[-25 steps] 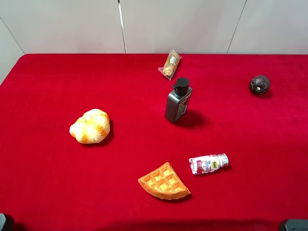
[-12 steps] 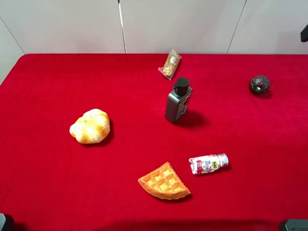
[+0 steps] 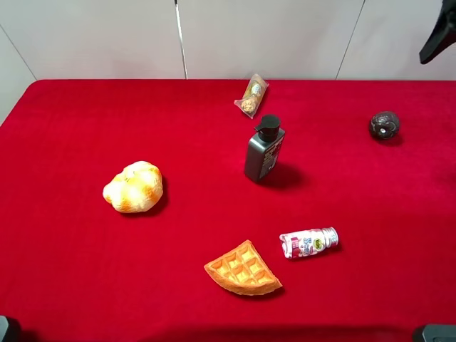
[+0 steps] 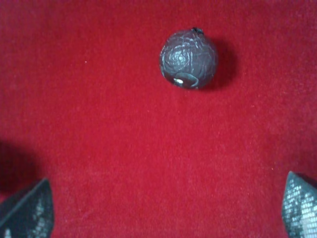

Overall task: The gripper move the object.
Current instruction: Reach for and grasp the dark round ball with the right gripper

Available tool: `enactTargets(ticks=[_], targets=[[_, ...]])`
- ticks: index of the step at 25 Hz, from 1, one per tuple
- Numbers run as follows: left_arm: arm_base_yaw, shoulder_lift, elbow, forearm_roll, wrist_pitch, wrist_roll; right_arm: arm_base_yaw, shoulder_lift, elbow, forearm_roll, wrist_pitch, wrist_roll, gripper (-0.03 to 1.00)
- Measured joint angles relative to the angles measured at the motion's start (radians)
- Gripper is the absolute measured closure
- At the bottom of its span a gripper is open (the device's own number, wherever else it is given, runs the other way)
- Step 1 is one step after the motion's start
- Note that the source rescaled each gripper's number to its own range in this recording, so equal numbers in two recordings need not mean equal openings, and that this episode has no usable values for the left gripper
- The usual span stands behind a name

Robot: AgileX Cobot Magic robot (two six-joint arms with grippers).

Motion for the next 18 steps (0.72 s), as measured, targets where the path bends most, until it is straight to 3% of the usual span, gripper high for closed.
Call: enactTargets(ticks=[18], targets=[[0.0, 0.0, 0.0, 0.0, 0.0, 0.0, 0.0, 0.323, -0.178, 0.002, 0.016, 0.025, -0.03]])
